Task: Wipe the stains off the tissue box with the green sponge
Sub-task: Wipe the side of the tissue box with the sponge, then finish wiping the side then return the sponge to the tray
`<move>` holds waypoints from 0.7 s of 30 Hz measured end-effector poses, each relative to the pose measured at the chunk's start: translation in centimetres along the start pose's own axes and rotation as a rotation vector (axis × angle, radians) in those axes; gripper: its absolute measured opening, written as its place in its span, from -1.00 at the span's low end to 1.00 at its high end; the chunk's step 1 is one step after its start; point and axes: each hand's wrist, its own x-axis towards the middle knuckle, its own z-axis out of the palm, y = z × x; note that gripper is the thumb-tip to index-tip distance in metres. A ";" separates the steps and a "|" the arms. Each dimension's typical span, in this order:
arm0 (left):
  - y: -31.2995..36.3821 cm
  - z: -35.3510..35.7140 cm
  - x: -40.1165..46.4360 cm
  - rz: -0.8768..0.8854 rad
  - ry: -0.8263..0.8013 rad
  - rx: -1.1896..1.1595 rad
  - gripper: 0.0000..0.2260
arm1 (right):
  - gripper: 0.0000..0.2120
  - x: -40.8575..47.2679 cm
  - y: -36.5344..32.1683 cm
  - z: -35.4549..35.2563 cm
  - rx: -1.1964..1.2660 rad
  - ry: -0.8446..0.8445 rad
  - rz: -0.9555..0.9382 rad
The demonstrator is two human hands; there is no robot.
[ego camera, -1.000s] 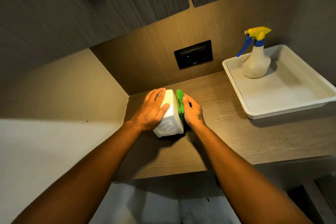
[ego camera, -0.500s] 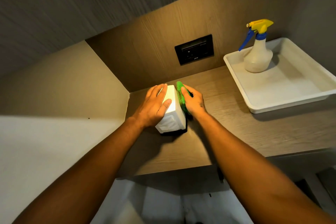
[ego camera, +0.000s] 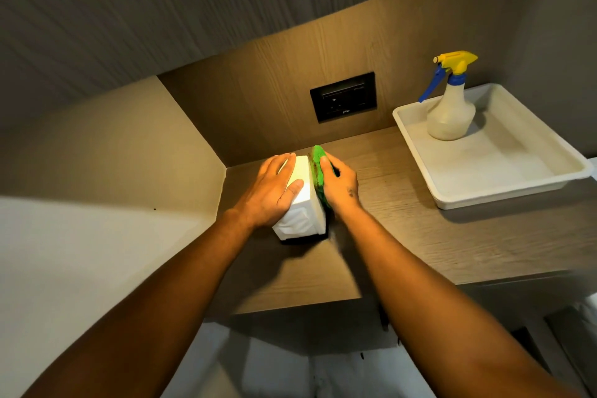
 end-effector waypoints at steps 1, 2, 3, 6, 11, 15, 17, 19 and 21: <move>-0.1 0.0 0.0 -0.003 -0.006 -0.004 -0.31 | -0.66 -0.2 0.8 -0.4 -0.023 -0.011 0.039; -0.2 0.2 0.0 -0.004 -0.008 -0.006 -0.31 | -0.65 -0.9 1.6 -0.8 -0.037 -0.009 0.063; -0.3 0.3 0.0 -0.005 -0.007 -0.009 -0.31 | -0.64 -2.0 2.3 -1.2 -0.039 0.005 0.070; -0.7 0.5 0.2 -0.003 0.010 -0.018 -0.33 | -0.64 -5.4 3.7 -1.7 -0.003 0.045 0.024; -1.0 0.6 0.3 0.018 0.025 0.004 -0.37 | -0.68 -5.6 1.2 -0.4 0.053 0.090 -0.160; -0.9 0.6 0.2 0.017 0.034 -0.005 -0.42 | -0.69 -2.2 -0.1 0.3 0.016 0.075 -0.097; -0.8 0.6 0.2 0.006 0.027 -0.011 -0.42 | -0.68 -1.9 1.1 -0.3 -0.018 0.054 0.037; -0.9 0.7 0.2 0.002 0.027 -0.011 -0.41 | -0.66 -3.0 2.4 -1.0 -0.072 0.042 0.083; -1.1 0.8 0.3 0.006 0.028 -0.013 -0.40 | -0.67 -4.5 3.2 -1.1 -0.063 0.078 0.053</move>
